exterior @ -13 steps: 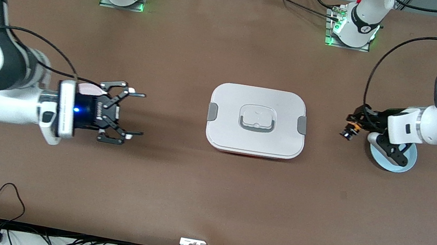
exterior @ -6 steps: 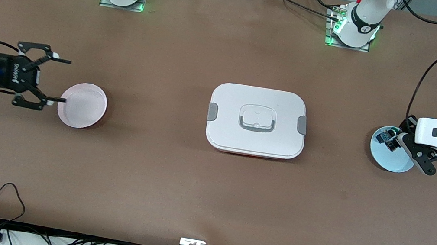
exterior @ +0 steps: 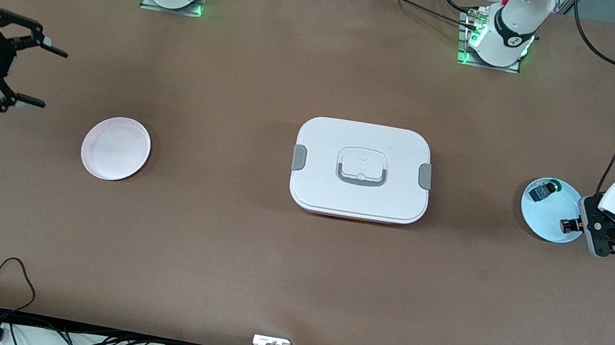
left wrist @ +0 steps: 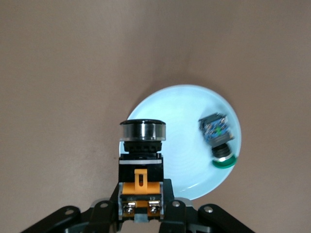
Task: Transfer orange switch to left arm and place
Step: 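Lower the switch onto the blue plate and open the left gripper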
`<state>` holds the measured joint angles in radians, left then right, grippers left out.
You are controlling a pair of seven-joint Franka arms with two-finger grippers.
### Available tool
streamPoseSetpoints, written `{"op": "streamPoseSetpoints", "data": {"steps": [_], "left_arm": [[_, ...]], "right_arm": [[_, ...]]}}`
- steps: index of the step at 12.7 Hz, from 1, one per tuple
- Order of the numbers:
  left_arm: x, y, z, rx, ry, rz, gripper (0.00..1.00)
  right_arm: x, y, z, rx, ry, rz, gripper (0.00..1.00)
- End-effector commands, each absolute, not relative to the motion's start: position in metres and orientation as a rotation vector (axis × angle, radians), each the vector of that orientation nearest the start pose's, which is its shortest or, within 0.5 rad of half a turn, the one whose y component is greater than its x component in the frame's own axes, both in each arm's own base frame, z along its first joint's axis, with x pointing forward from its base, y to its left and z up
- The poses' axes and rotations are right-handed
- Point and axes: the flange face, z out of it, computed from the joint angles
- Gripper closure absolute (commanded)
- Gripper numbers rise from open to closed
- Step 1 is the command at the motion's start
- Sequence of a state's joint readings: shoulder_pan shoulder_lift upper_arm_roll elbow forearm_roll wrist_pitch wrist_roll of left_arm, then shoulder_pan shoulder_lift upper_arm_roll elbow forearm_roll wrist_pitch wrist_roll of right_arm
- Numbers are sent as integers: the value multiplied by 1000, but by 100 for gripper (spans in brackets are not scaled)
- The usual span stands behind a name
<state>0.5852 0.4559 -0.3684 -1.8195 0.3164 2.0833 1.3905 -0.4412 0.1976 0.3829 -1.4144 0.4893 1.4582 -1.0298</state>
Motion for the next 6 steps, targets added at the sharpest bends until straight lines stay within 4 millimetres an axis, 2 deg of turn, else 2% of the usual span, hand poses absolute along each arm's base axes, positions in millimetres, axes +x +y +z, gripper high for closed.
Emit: {"op": "streamPoseSetpoints", "data": {"steps": [1,4,6], "left_arm": [[591,184,267,-2374,2088,229,88],[580,183,241,-2371,2130,216,88],[578,195,225,-2367,2148,179,88]], "right_arm": [[575,3,619,-2469,-1137,-155,0],[576,27,620,-2629,-1082,-61,0],[576,36,622,-2682,-1127,-52,0]]}}
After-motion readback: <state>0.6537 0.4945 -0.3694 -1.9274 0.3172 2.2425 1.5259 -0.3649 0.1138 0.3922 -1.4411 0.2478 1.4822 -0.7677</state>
